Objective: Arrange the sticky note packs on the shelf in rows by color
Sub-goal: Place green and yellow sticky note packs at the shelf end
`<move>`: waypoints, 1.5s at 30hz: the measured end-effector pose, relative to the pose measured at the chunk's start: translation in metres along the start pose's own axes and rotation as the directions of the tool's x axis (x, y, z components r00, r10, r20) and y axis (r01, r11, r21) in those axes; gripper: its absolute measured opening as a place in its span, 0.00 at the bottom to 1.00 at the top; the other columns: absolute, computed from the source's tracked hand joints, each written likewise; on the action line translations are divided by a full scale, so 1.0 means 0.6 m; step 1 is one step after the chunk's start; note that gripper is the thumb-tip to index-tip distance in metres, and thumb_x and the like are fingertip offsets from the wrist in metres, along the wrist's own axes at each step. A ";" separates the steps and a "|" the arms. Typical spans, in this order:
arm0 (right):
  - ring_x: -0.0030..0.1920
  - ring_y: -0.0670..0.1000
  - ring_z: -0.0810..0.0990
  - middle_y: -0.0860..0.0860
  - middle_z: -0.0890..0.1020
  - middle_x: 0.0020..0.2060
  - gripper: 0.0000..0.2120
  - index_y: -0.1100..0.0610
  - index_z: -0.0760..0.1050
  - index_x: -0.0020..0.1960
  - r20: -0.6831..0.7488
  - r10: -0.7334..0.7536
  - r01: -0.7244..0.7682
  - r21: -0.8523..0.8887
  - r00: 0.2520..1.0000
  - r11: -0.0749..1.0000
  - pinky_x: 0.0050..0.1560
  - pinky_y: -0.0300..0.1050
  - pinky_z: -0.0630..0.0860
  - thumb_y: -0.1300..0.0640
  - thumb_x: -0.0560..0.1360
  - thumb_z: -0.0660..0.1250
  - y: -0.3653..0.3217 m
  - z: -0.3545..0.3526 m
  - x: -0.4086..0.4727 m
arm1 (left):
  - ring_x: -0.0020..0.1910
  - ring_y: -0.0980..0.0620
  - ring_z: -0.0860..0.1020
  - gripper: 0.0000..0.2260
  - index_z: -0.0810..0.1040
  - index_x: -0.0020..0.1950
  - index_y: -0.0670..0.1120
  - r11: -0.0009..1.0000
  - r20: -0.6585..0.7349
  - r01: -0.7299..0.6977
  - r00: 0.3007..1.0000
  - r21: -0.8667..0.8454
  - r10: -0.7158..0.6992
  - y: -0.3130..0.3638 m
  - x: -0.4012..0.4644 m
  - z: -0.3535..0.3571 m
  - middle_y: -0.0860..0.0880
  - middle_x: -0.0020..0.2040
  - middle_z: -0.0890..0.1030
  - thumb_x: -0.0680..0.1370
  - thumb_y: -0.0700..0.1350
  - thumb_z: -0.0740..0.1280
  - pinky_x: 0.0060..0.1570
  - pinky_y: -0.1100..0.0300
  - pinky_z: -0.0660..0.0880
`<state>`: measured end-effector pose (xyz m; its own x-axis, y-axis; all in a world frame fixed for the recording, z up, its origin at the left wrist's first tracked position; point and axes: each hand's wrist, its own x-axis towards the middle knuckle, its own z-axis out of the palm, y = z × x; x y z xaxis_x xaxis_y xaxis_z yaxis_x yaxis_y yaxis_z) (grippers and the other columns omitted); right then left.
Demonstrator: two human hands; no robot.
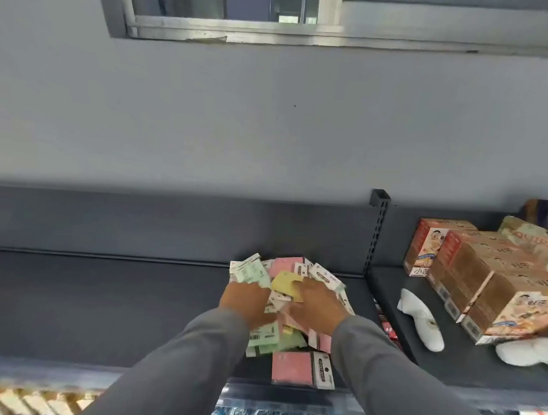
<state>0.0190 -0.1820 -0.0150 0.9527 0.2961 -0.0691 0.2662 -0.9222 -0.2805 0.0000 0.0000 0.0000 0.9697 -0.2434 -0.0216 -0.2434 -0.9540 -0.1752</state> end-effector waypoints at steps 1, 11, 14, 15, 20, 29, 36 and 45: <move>0.70 0.58 0.66 0.53 0.70 0.70 0.25 0.50 0.68 0.70 0.008 0.011 -0.011 0.012 1.000 1.000 0.70 0.59 0.66 0.46 0.74 0.58 0.000 0.006 0.002 | 0.55 0.45 0.80 0.26 0.75 0.62 0.48 1.000 0.072 -0.006 0.997 -0.005 0.007 0.002 -0.002 0.009 0.48 0.57 0.81 0.75 0.67 0.62 0.48 0.53 0.71; 0.56 0.59 0.79 0.59 0.80 0.57 0.17 0.63 0.69 0.66 -0.157 -0.183 0.112 -0.380 0.971 0.918 0.52 0.50 0.74 0.67 0.79 0.56 0.009 -0.002 0.008 | 0.61 0.44 0.76 0.25 0.73 0.68 0.51 0.992 0.174 -0.032 0.983 -0.126 0.054 -0.013 -0.006 0.031 0.46 0.61 0.76 0.74 0.59 0.72 0.53 0.50 0.73; 0.57 0.57 0.76 0.56 0.79 0.57 0.15 0.62 0.71 0.63 -0.272 -0.197 0.097 -0.343 0.942 0.934 0.54 0.48 0.74 0.67 0.77 0.61 0.006 -0.007 0.014 | 0.57 0.43 0.77 0.20 0.72 0.62 0.49 0.964 0.109 0.066 0.993 -0.259 -0.039 -0.038 -0.016 0.019 0.47 0.58 0.77 0.77 0.59 0.68 0.47 0.52 0.70; 0.55 0.55 0.75 0.54 0.78 0.55 0.12 0.59 0.72 0.60 -0.322 -0.194 0.090 -0.312 0.927 0.946 0.54 0.47 0.74 0.65 0.77 0.63 -0.002 -0.009 0.017 | 0.55 0.44 0.78 0.18 0.72 0.62 0.50 0.946 0.093 0.105 0.993 -0.306 -0.080 -0.052 -0.020 0.015 0.48 0.57 0.78 0.78 0.58 0.67 0.45 0.53 0.70; 0.50 0.51 0.72 0.48 0.74 0.49 0.09 0.55 0.68 0.55 -0.454 -0.258 0.229 -0.118 0.853 0.966 0.47 0.44 0.70 0.55 0.78 0.65 -0.090 -0.016 0.028 | 0.44 0.50 0.80 0.14 0.71 0.65 0.60 0.749 0.064 0.252 0.961 -0.612 -0.270 -0.145 -0.063 0.007 0.47 0.55 0.79 0.80 0.50 0.65 0.38 0.57 0.75; 0.58 0.56 0.70 0.53 0.68 0.63 0.26 0.54 0.71 0.59 -0.397 -0.422 0.397 -0.147 0.815 0.906 0.43 0.45 0.73 0.71 0.65 0.69 -0.333 0.064 0.074 | 0.57 0.46 0.74 0.15 0.80 0.48 0.50 0.725 -0.182 0.403 0.793 -0.558 -0.581 -0.386 -0.209 0.059 0.50 0.53 0.74 0.70 0.32 0.66 0.44 0.54 0.72; 0.41 0.50 0.64 0.49 0.66 0.41 0.23 0.52 0.75 0.48 -0.481 -0.352 0.319 -0.153 0.803 0.935 0.34 0.43 0.65 0.71 0.57 0.70 -0.610 0.146 0.118 | 0.45 0.44 0.74 0.09 0.74 0.42 0.55 0.603 -0.237 0.428 0.647 -0.673 -0.724 -0.650 -0.366 0.092 0.52 0.48 0.73 0.70 0.42 0.70 0.36 0.54 0.72; 0.38 0.54 0.73 0.48 0.70 0.42 0.16 0.48 0.72 0.52 -0.369 -0.344 0.422 0.154 0.863 0.894 0.36 0.46 0.70 0.67 0.72 0.62 -0.877 0.252 0.195 | 0.47 0.48 0.82 0.21 0.85 0.37 0.54 0.648 -0.175 0.288 0.815 -0.705 -0.552 -0.938 -0.434 0.190 0.57 0.67 0.75 0.65 0.27 0.67 0.31 0.56 0.79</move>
<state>-0.0318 0.3753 -0.0201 0.7852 0.4807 0.3903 0.6170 -0.6609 -0.4272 -0.1129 0.6201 -0.0082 0.9210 0.2979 0.2510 0.1058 -0.8115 0.5747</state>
